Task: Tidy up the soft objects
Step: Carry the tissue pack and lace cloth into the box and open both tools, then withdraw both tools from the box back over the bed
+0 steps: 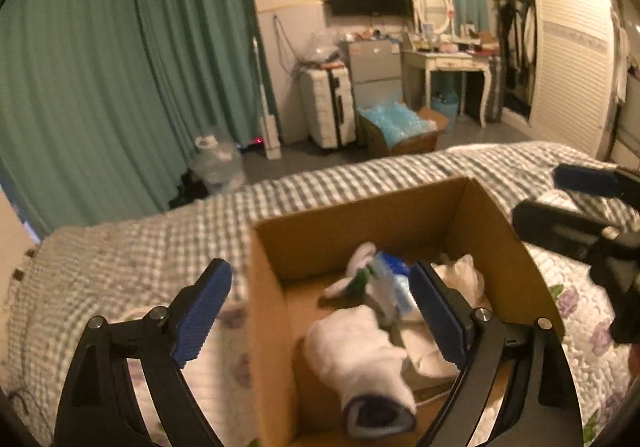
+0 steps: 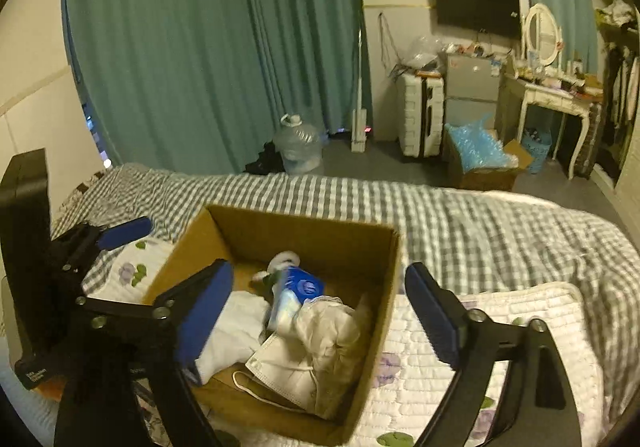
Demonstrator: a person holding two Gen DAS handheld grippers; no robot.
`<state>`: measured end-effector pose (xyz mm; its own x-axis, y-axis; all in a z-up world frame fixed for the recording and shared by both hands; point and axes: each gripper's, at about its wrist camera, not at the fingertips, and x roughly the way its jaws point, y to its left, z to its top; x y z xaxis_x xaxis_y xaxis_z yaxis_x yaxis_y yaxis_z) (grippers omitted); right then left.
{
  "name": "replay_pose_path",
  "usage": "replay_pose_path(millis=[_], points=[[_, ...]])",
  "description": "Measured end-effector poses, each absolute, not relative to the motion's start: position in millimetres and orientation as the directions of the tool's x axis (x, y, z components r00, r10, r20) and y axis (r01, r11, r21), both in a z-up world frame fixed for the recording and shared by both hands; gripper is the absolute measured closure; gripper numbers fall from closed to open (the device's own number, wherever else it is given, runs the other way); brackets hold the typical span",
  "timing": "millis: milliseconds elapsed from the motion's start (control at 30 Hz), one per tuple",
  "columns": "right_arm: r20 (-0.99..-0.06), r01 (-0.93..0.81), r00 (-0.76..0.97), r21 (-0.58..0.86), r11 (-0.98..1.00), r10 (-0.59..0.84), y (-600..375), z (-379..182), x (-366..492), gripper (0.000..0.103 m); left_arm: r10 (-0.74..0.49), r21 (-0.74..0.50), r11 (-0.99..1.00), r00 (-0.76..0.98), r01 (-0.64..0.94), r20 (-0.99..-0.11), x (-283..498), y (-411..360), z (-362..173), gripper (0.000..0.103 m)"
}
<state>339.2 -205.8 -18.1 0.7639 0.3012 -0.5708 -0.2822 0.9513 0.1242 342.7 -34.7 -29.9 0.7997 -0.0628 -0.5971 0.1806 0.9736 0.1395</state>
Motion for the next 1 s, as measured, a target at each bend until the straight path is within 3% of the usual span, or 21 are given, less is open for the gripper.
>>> replay_pose_path(millis=[100, 200, 367, 533, 600, 767, 1000], points=[[-0.549, -0.263, 0.792, 0.084, 0.961, 0.265, -204, 3, 318, 0.0, -0.056, 0.149, 0.974, 0.825, 0.168, -0.562, 320, -23, -9, 0.011], [-0.515, -0.26, 0.82, 0.052, 0.964, 0.25, -203, 30, 290, 0.0, -0.066, 0.136, 0.977, 0.847, 0.161, -0.527, 290, -9, 14, 0.0], [-0.477, -0.274, 0.843, 0.02, 0.962, 0.25, -198, 69, 244, 0.0, -0.092, 0.12, 0.98, 0.891, 0.161, -0.444, 232, 9, 51, 0.0], [-0.478, -0.311, 0.837, -0.014, 0.95, 0.266, -181, 83, 205, 0.0, -0.077, 0.11, 0.984, 0.892, 0.14, -0.444, 192, 20, 63, 0.0], [-0.486, -0.327, 0.829, -0.02, 0.945, 0.277, -176, 81, 192, 0.0, -0.019, 0.125, 0.989, 0.899, 0.082, -0.438, 178, 25, 61, 0.0], [-0.522, -0.355, 0.795, 0.012, 0.935, 0.308, -169, 53, 171, 0.0, -0.038, 0.088, 0.993, 0.901, 0.084, -0.433, 151, 34, 42, 0.0], [-0.624, -0.361, 0.717, 0.049, 0.931, 0.311, -157, -26, 174, 0.0, -0.026, 0.028, 0.998, 0.84, 0.049, -0.542, 153, 44, -22, 0.0]])
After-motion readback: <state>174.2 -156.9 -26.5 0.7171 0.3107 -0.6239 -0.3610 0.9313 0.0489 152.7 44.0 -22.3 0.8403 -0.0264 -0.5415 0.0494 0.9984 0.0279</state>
